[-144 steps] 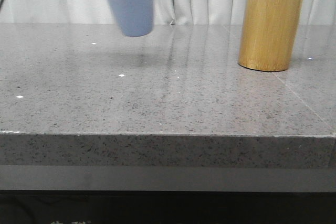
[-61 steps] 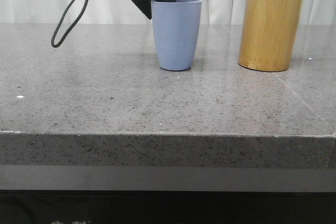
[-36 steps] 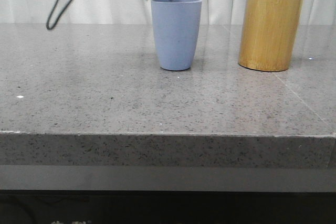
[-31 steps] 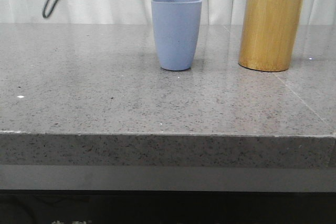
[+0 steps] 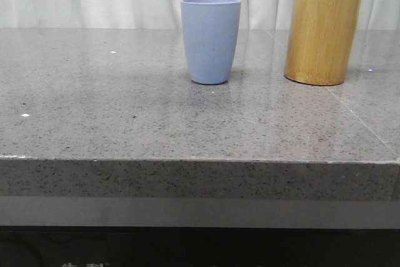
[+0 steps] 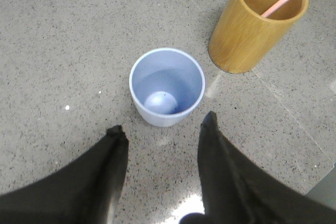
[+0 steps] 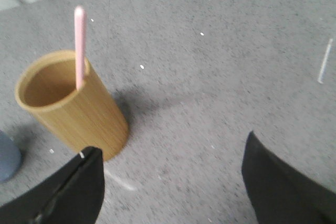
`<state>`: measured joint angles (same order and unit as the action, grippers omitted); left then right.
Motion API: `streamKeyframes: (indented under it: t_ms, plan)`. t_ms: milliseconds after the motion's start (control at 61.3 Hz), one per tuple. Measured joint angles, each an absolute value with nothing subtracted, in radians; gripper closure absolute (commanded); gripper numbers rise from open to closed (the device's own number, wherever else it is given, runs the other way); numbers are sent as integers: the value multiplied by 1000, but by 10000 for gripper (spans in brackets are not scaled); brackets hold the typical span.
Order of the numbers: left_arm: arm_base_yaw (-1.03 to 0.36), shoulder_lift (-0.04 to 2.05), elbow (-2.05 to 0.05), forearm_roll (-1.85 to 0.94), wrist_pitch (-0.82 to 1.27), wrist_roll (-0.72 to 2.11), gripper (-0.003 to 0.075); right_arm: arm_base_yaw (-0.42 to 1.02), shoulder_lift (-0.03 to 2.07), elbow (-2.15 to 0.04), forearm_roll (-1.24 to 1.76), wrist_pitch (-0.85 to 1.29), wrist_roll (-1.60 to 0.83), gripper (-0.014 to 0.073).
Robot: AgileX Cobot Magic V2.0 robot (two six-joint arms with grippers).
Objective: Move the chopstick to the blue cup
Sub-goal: 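Open the left gripper and lift it away from the cup, then grasp the pink chopstick in the bamboo holder with the right gripper and lift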
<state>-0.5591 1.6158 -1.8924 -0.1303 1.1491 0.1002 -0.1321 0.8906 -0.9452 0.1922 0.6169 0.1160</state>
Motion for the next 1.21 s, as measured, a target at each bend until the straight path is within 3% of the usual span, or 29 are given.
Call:
streamKeyframes:
  t_ms: [310, 701, 930, 1207]
  plan:
    - [-559, 1285, -1467, -130, 979, 100, 408, -132, 1190, -1244, 517, 779, -159, 33]
    - [-559, 1109, -1317, -128, 952, 100, 408, -132, 1512, -1472, 577, 864, -198, 43]
    - [-559, 1109, -1311, -128, 950, 100, 407, -132, 1584, -1515, 584, 913, -234, 330]
    - [-559, 1109, -1311, -128, 950, 100, 408, -132, 1585, -1519, 599, 914, -250, 523]
